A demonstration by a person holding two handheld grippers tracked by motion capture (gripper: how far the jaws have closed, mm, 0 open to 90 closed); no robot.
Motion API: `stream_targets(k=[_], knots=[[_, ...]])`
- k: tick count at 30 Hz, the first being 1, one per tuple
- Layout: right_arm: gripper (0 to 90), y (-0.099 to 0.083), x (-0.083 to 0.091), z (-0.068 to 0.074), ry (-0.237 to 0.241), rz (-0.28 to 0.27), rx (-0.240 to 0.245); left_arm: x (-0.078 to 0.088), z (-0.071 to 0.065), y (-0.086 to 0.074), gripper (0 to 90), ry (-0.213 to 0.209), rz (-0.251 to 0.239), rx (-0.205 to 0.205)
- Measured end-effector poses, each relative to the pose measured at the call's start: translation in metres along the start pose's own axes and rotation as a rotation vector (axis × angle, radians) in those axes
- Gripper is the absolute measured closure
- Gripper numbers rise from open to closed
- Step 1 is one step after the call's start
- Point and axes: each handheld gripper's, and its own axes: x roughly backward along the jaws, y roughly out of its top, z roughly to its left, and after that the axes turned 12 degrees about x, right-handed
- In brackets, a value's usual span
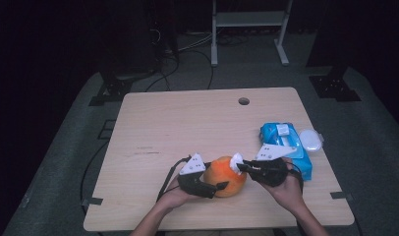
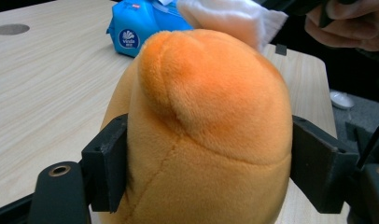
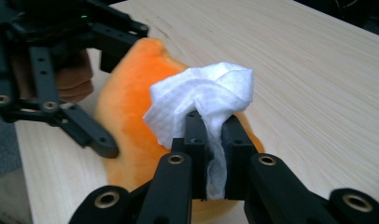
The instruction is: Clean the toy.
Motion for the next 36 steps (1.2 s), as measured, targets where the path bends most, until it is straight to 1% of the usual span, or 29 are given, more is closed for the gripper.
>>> stream_targets(k=[1, 2, 3, 5, 7, 8, 9, 10, 11, 12, 13, 15, 16, 17, 18, 20, 21, 22, 23, 24, 25, 27, 29, 30, 31, 33, 34, 35, 36], knots=[[82.4, 0.006, 0.0, 0.007, 0.041, -0.021, 0.014, -0.002, -0.003, 0.001, 23.2, 0.016, 0.0, -0.012], [82.4, 0.008, 0.0, 0.01, 0.06, -0.026, 0.017, -0.002, -0.003, 0.001, 23.2, 0.016, 0.0, -0.012], [82.4, 0.012, -0.002, 0.014, 0.067, -0.028, 0.04, -0.002, -0.006, 0.0, 23.1, 0.02, 0.015, -0.041], [82.3, 0.017, -0.004, 0.018, 0.065, -0.026, 0.072, -0.002, -0.006, 0.0, 23.2, 0.02, 0.014, -0.046], [82.4, 0.017, -0.003, 0.017, 0.06, -0.029, 0.071, -0.002, -0.006, -0.001, 23.3, 0.014, 0.014, -0.05], [82.3, 0.014, -0.002, 0.012, 0.057, -0.027, 0.05, -0.002, -0.007, -0.001, 23.0, 0.009, 0.013, -0.051], [82.3, 0.014, -0.002, 0.012, 0.057, -0.027, 0.05, -0.002, -0.007, -0.002, 23.0, 0.002, 0.017, -0.06], [82.3, 0.012, -0.002, 0.009, 0.06, -0.026, 0.037, -0.001, -0.008, -0.002, 22.7, -0.013, 0.023, -0.071], [82.3, 0.009, -0.001, 0.006, 0.07, -0.023, 0.027, 0.0, -0.007, -0.001, 21.8, -0.023, 0.02, -0.068], [82.3, 0.007, 0.0, 0.005, 0.079, -0.022, 0.023, 0.003, -0.006, 0.001, 20.5, -0.046, 0.02, -0.06], [82.3, 0.005, 0.001, 0.005, 0.097, -0.019, 0.021, 0.005, -0.004, 0.003, 19.7, -0.057, 0.009, -0.055], [82.3, 0.003, 0.002, 0.006, 0.11, -0.021, 0.022, 0.006, -0.003, 0.004, 19.6, -0.059, 0.011, -0.053], [82.3, 0.003, 0.002, 0.007, 0.118, -0.023, 0.018, 0.005, -0.004, 0.003, 21.0, -0.059, 0.012, -0.06], [82.3, 0.005, 0.003, 0.011, 0.126, -0.029, 0.022, 0.003, -0.007, 0.001, 24.2, -0.055, 0.013, -0.06], [82.3, 0.005, 0.003, 0.011, 0.126, -0.029, 0.022, 0.003, -0.007, 0.001, 25.2, -0.055, 0.013, -0.06], [82.4, 0.011, 0.002, 0.017, 0.136, -0.037, 0.046, 0.002, -0.011, 0.0, 26.1, -0.059, 0.027, -0.082], [82.3, 0.013, 0.002, 0.019, 0.134, -0.041, 0.057, 0.001, -0.014, 0.0, 26.5, -0.058, 0.034, -0.099], [82.3, 0.017, 0.002, 0.021, 0.122, -0.04, 0.073, 0.001, -0.015, -0.001, 26.9, -0.057, 0.035, -0.105], [82.4, 0.018, 0.003, 0.019, 0.105, -0.037, 0.079, 0.001, -0.017, -0.002, 27.6, -0.057, 0.036, -0.115], [82.4, 0.018, 0.003, 0.019, 0.105, -0.037, 0.079, 0.001, -0.017, -0.003, 27.6, -0.061, 0.04, -0.119], [82.4, 0.017, 0.003, 0.017, 0.092, -0.035, 0.071, 0.001, -0.018, -0.004, 27.9, -0.067, 0.042, -0.13], [82.4, 0.008, 0.005, 0.005, 0.067, -0.009, 0.039, 0.002, -0.02, -0.006, 28.1, -0.07, 0.045, -0.149], [82.4, 0.001, 0.005, -0.001, 0.066, 0.013, 0.019, 0.002, -0.021, -0.006, 28.0, -0.068, 0.044, -0.154], [82.4, -0.004, 0.007, -0.005, 0.073, 0.017, 0.006, 0.002, -0.02, -0.006, 28.0, -0.073, 0.043, -0.149], [82.4, -0.006, 0.01, -0.005, 0.086, 0.011, -0.012, 0.0, -0.021, -0.006, 27.4, -0.078, 0.045, -0.152], [82.5, -0.005, 0.011, -0.004, 0.089, 0.005, -0.012, -0.001, -0.023, -0.005, 27.0, -0.079, 0.049, -0.159], [82.5, -0.003, 0.01, -0.001, 0.102, 0.0, -0.007, -0.002, -0.025, -0.005, 26.9, -0.081, 0.052, -0.17], [82.5, 0.005, 0.005, 0.009, 0.137, -0.012, 0.017, -0.003, -0.027, -0.005, 26.7, -0.08, 0.061, -0.183], [82.5, 0.005, 0.005, 0.009, 0.137, -0.012, 0.017, -0.003, -0.029, -0.006, 26.7, -0.081, 0.064, -0.192]])
